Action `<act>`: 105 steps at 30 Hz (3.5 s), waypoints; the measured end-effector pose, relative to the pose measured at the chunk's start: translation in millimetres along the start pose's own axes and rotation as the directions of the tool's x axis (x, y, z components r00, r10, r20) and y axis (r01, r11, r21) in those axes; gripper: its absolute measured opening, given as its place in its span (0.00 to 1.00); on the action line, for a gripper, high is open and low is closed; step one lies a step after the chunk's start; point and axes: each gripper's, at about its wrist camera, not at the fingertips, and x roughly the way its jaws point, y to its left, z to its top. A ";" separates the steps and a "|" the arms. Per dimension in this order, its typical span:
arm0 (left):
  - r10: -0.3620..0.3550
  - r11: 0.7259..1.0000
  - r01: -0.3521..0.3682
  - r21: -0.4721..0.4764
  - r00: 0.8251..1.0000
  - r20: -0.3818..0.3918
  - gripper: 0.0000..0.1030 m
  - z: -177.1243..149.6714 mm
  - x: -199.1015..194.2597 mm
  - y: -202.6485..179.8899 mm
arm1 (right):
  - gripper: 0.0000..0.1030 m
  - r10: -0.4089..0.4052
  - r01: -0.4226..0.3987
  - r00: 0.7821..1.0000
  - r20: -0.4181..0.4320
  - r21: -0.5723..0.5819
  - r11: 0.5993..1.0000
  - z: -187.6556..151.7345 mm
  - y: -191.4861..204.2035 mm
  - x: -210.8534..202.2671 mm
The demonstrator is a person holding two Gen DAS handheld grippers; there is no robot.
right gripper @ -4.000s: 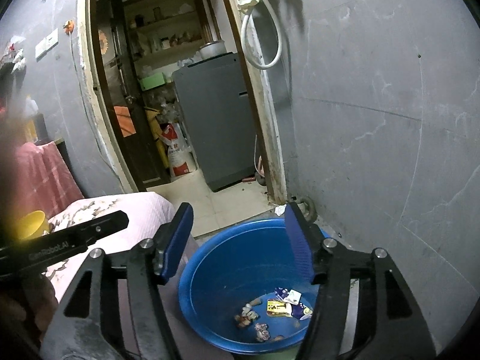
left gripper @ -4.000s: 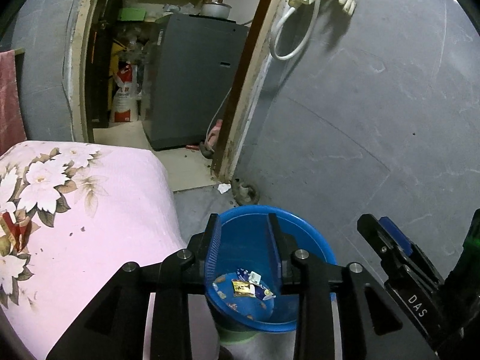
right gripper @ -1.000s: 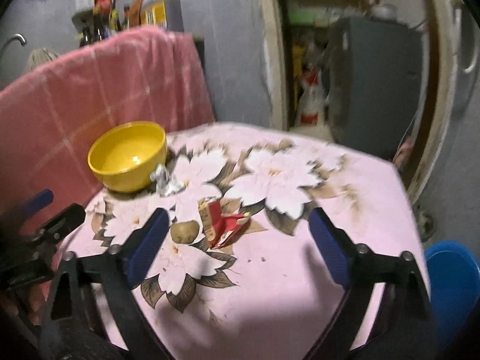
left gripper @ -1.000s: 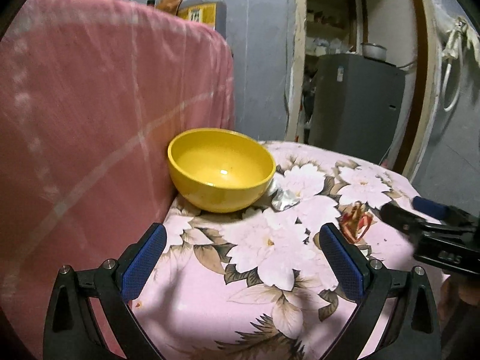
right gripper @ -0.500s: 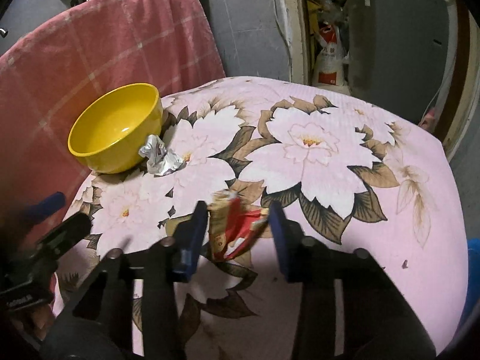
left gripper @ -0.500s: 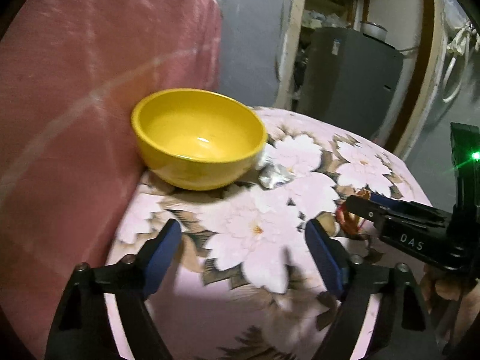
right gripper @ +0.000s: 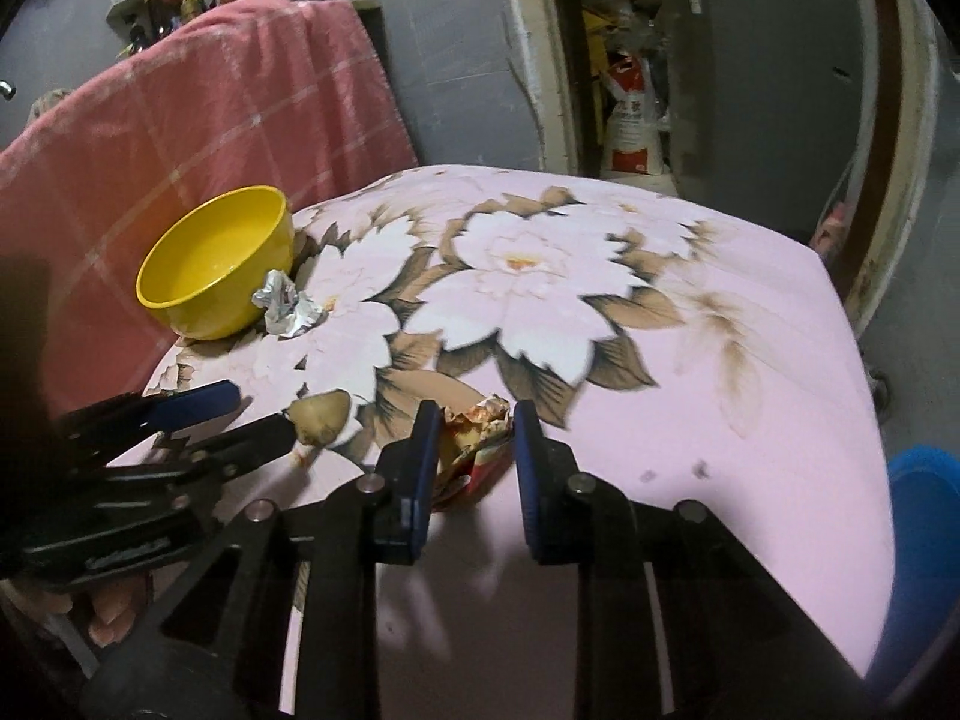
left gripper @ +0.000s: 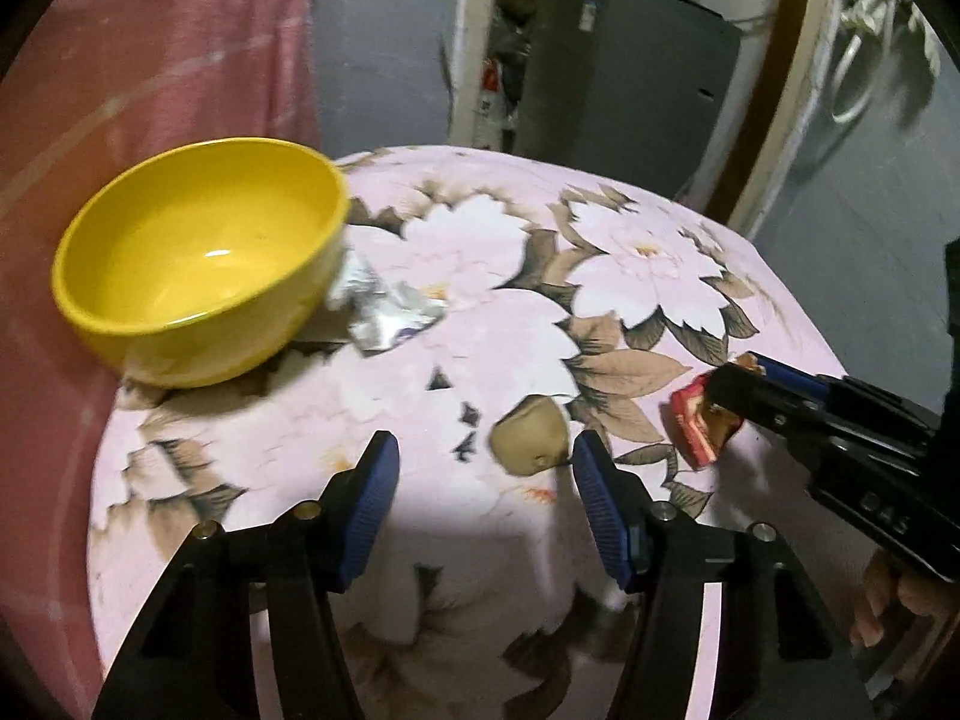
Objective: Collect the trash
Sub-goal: 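Grasp the tan paper lump with left gripper while right gripper grasps red wrapper, then lift the tan lump and red wrapper above the table with both grippers, then carry the tan lump and red wrapper toward the blue bucket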
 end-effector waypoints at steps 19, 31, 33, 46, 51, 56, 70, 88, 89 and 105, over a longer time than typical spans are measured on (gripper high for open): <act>0.207 0.972 -0.214 0.101 0.975 0.074 0.24 -17.3 -3.4 -9.8 | 0.49 0.017 -0.023 0.998 0.060 0.114 0.993 -14.8 -22.7 -6.9; 0.302 0.953 -0.304 0.016 0.950 0.074 0.24 -22.8 -6.4 6.5 | 0.49 0.120 -0.130 0.990 0.075 0.144 0.981 -21.9 -29.9 -7.3; 0.303 0.951 -0.307 0.040 0.950 0.076 0.24 -25.8 -5.4 1.1 | 0.49 0.124 -0.134 0.989 0.077 0.147 0.980 -22.1 -30.3 -7.0; 0.288 0.949 -0.298 0.105 0.953 0.096 0.24 -30.6 -4.3 -13.6 | 0.49 0.118 -0.127 0.990 0.075 0.144 0.981 -23.0 -31.7 -6.7; 0.277 0.953 -0.285 0.102 0.957 0.090 0.24 -31.8 -6.8 -15.6 | 0.49 0.117 -0.126 0.990 0.074 0.143 0.982 -22.9 -31.1 -6.9; 0.268 0.956 -0.277 0.098 0.959 0.089 0.24 -32.1 -8.9 -17.5 | 0.49 0.107 -0.115 0.992 0.063 0.142 0.983 -22.6 -29.7 -4.8; 0.188 0.982 -0.189 -0.008 0.978 0.092 0.24 -22.0 -17.7 2.1 | 0.49 0.044 -0.049 0.998 0.047 0.107 0.993 -21.4 -20.4 -4.7; 0.122 0.988 -0.108 -0.115 0.985 0.123 0.24 -17.1 -34.9 23.7 | 0.48 0.061 -0.070 0.994 0.094 0.097 0.993 -21.8 -21.4 -13.1; 0.111 0.989 -0.095 -0.115 0.984 0.138 0.24 -16.6 -38.9 20.2 | 0.48 0.062 -0.074 0.991 0.118 0.103 0.992 -22.3 -23.2 -19.2; -0.284 0.959 0.260 0.114 0.868 0.407 0.24 27.3 -96.1 -143.9 | 0.48 -0.287 0.230 0.814 0.505 0.174 0.958 -46.0 -73.4 -206.7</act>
